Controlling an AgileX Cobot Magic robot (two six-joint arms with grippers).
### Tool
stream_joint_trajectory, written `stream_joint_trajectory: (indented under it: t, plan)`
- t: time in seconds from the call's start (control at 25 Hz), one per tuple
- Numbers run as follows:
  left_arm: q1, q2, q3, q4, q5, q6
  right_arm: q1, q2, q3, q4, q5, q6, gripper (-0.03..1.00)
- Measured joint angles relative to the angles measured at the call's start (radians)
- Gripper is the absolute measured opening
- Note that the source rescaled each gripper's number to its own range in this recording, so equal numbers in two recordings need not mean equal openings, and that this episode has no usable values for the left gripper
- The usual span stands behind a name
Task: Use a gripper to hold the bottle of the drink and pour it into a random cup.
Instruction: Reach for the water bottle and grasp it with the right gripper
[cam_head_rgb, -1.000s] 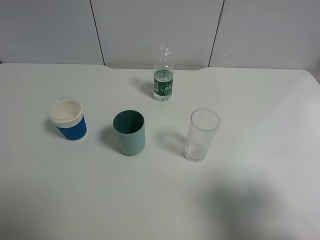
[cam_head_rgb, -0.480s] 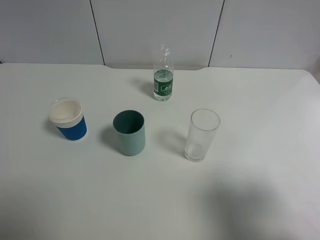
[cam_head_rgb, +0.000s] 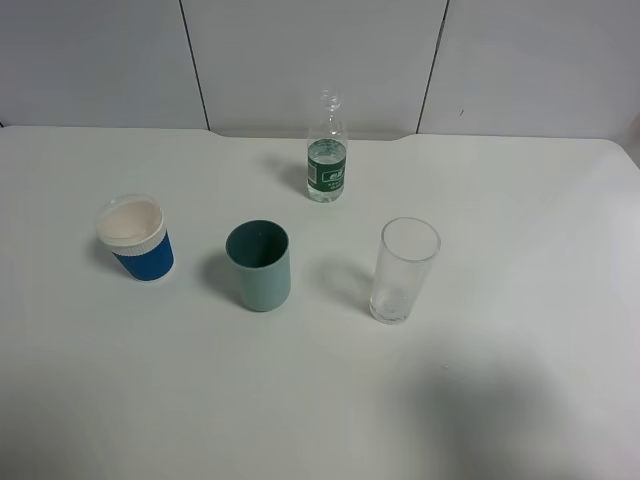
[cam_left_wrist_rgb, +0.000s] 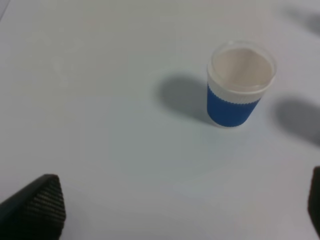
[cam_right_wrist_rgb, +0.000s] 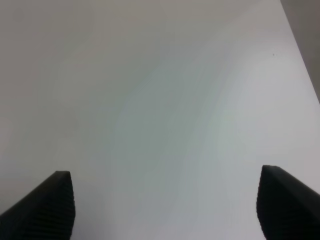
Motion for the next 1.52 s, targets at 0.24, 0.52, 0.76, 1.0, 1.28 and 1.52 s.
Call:
stream_joint_trajectory:
  t: [0.24,0.52,0.76,1.0,1.28,1.52]
  plan:
    - [0.000,0.000,0.000,0.000,0.000,0.000,0.000,0.000,0.000,0.000,0.000,0.000,0.51]
    - [0.000,0.000,0.000,0.000,0.000,0.000,0.000,0.000,0.000,0.000,0.000,0.000,0.51]
    - [0.000,0.000,0.000,0.000,0.000,0.000,0.000,0.000,0.000,0.000,0.000,0.000,0.51]
    - [0.000,0.000,0.000,0.000,0.000,0.000,0.000,0.000,0.000,0.002,0.000,0.000,0.51]
    - [0.000,0.000,0.000,0.000,0.000,0.000,0.000,0.000,0.000,0.002,0.000,0.006,0.51]
    - [0.000,0.000,0.000,0.000,0.000,0.000,0.000,0.012,0.000,0.002,0.000,0.010,0.51]
